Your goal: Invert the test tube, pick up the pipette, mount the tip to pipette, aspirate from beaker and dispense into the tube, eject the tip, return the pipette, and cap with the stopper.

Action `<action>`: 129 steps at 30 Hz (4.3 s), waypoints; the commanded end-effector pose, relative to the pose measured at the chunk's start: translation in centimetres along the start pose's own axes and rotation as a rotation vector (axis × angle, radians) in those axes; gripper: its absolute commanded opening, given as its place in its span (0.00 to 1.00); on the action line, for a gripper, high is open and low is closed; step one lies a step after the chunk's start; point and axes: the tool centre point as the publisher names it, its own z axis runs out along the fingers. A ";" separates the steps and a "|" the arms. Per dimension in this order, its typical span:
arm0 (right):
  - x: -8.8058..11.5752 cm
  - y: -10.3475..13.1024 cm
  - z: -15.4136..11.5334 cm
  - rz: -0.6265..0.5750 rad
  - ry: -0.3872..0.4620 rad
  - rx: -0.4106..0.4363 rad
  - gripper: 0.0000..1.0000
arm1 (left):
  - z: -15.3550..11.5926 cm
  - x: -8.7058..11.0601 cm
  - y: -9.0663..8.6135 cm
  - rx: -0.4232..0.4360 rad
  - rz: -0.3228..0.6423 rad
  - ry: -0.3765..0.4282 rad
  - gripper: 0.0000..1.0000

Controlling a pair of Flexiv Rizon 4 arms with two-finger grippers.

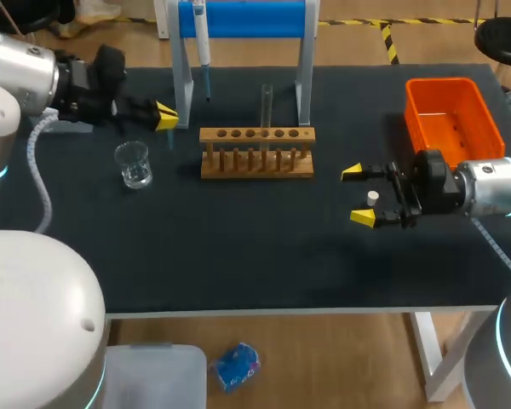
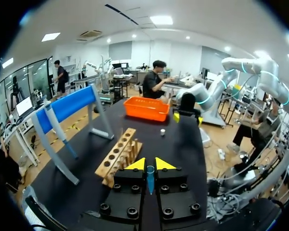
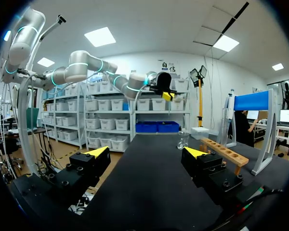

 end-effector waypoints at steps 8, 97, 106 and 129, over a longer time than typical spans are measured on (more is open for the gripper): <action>0.1 0.0 0.0 -0.001 0.000 0.000 1.00 | 7.9 4.8 -2.8 0.030 0.054 0.082 0.00; -2.2 1.1 7.9 -0.016 0.031 -0.012 0.17 | 21.3 11.5 -4.2 0.105 0.014 0.236 0.00; -2.1 1.0 7.8 -0.012 0.030 -0.012 0.00 | 21.4 11.5 -4.1 0.112 0.016 0.233 0.00; -0.6 -0.2 4.8 0.011 0.032 -0.023 0.00 | 15.1 6.0 -7.0 0.121 0.125 -0.046 1.00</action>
